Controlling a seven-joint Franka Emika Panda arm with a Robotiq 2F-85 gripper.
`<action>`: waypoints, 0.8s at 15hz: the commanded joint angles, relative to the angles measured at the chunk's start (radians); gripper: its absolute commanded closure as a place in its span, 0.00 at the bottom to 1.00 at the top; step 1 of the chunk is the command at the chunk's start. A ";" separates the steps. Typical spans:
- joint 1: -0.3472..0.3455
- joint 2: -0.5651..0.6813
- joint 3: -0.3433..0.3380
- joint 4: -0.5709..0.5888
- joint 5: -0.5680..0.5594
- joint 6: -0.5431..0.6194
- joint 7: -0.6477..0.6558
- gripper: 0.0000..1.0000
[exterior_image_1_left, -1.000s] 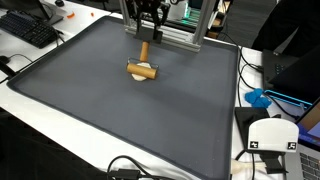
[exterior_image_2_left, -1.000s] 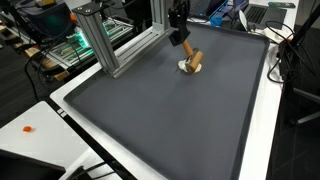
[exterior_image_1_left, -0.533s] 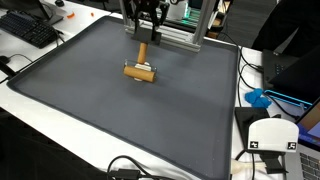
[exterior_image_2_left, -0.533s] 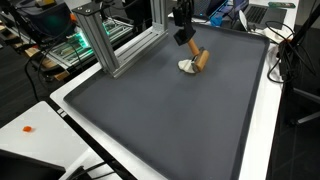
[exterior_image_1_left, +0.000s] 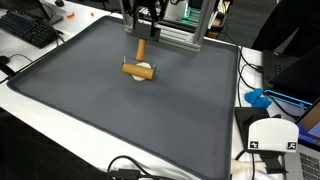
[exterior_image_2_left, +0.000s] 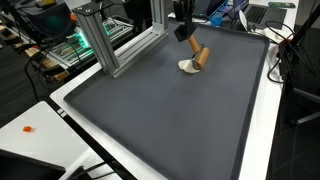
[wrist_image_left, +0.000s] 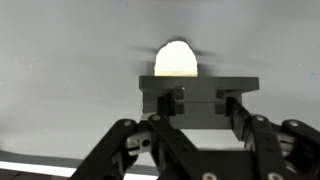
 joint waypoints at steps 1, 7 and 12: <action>0.001 -0.063 0.000 0.050 0.005 -0.181 -0.049 0.65; 0.000 -0.103 -0.001 0.182 -0.007 -0.517 -0.103 0.65; 0.000 -0.129 -0.004 0.242 0.017 -0.754 -0.125 0.65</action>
